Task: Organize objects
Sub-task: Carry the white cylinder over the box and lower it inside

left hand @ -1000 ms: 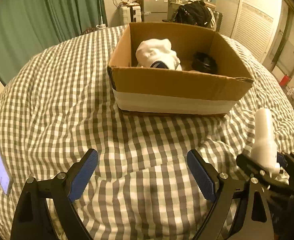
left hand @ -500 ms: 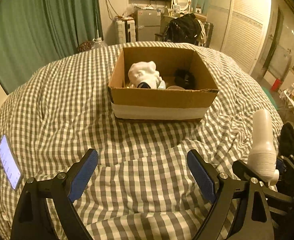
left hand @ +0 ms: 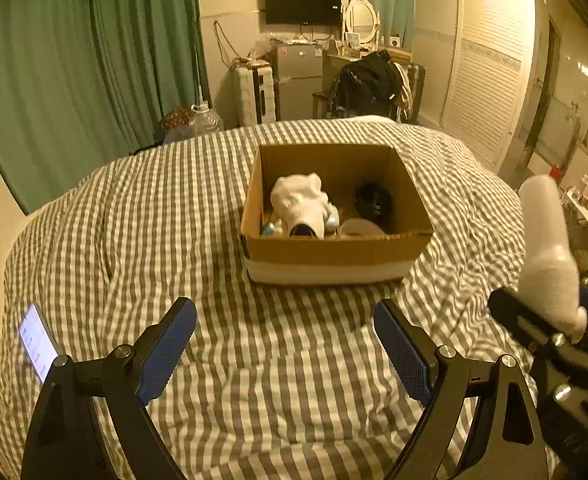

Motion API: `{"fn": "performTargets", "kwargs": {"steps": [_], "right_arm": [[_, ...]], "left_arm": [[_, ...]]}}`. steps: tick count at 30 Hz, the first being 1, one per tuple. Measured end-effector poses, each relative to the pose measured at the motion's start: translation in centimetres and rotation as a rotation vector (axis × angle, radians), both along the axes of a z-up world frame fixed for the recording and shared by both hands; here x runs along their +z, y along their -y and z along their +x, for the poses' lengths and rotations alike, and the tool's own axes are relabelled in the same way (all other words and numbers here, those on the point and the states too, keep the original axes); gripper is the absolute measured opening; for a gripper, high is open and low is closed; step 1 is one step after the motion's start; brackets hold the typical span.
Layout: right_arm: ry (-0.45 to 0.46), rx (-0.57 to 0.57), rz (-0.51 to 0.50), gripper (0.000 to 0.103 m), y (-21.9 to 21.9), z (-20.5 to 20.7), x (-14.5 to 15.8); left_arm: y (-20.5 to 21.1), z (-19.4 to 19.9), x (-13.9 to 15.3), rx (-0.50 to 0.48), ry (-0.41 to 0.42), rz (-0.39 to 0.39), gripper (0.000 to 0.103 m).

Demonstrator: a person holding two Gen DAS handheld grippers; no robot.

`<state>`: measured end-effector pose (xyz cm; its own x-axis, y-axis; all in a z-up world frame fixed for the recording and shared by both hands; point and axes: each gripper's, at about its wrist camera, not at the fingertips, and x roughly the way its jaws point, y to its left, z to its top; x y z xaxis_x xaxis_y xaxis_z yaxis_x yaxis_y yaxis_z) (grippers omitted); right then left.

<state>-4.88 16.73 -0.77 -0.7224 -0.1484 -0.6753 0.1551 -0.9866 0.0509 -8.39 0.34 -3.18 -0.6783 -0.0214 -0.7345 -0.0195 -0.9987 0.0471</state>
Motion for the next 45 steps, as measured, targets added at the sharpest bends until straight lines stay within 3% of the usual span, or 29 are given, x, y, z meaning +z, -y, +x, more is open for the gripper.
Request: {"fn": "performTargets", "kwargs": {"steps": [11, 19, 32, 37, 45], "right_arm": [[-0.079, 0.027, 0.011, 0.053, 0.5, -5.5, 4.3], [-0.073, 0.046, 0.017, 0.053, 1.0, -12.2, 4.2], [0.022, 0.059, 0.023, 0.053, 0.0, -23.4, -2.2], [0.075, 0.068, 0.032, 0.053, 0.1, -25.7, -5.7], [0.13, 0.084, 0.057, 0.053, 0.6, -26.5, -9.0]], "left_arm": [[0.3, -6.0, 3.1, -0.011, -0.052, -0.005, 0.093], [0.5, -12.7, 1.9, -0.002, -0.023, -0.031, 0.093], [0.5, -21.6, -5.4, 0.01, 0.063, -0.099, 0.093], [1.3, -23.1, -8.0, 0.024, 0.101, -0.124, 0.093], [1.2, -23.6, -9.1, 0.014, 0.107, -0.136, 0.093]]}}
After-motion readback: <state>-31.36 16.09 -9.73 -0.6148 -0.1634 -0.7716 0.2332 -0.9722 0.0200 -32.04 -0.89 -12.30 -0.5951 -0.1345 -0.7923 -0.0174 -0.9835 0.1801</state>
